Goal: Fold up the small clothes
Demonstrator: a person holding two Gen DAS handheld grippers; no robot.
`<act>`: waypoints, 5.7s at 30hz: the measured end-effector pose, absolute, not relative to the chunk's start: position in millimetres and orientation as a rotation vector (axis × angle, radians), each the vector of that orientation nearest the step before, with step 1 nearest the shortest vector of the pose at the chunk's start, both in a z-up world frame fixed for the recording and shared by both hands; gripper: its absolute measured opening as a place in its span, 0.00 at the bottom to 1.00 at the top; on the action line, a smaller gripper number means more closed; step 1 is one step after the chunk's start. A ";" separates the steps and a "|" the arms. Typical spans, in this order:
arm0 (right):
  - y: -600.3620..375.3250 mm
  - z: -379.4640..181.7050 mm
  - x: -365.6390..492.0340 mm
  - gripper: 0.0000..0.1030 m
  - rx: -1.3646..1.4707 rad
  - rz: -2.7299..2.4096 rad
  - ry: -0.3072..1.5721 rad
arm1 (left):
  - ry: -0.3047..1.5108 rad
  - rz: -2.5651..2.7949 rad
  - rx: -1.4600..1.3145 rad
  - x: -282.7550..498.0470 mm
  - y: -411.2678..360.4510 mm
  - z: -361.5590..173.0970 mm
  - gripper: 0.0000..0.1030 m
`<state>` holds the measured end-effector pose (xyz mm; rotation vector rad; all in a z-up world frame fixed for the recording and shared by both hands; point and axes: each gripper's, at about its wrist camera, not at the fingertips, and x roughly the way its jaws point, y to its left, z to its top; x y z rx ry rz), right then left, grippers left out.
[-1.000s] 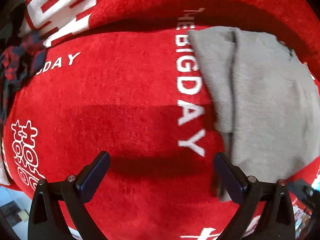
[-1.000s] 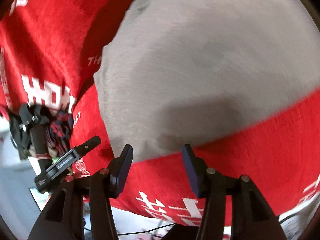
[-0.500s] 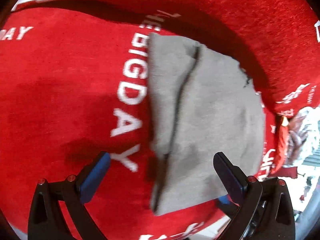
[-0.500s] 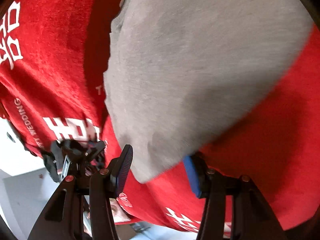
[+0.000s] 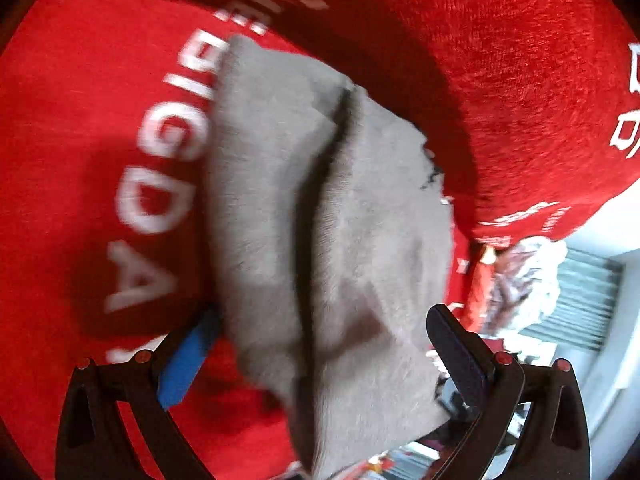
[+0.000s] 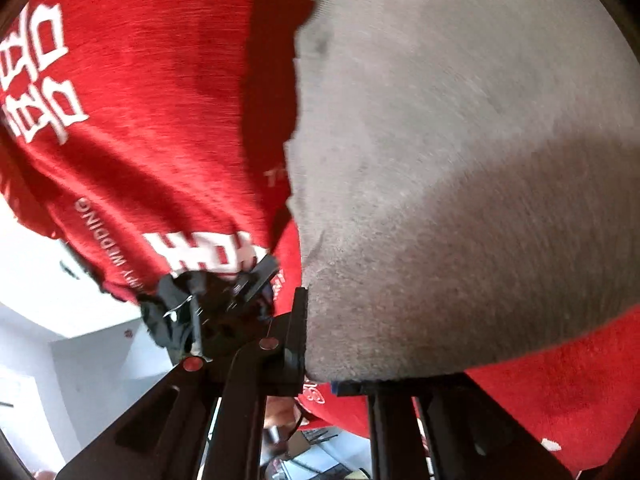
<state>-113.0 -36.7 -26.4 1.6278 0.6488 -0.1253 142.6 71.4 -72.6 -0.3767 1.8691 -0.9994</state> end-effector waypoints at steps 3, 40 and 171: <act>-38.9 -21.8 -111.3 0.08 1.638 -0.104 0.647 | 1.857 -1.061 -0.372 136.4 46.1 -67.4 1.00; -106.7 -35.8 -120.2 0.02 1.112 -0.275 1.079 | 1.347 -1.156 0.208 35.2 -76.3 76.9 0.25; -203.2 13.8 -323.9 0.11 0.979 -0.563 1.122 | 1.298 -0.881 0.667 -54.5 -60.1 21.0 0.78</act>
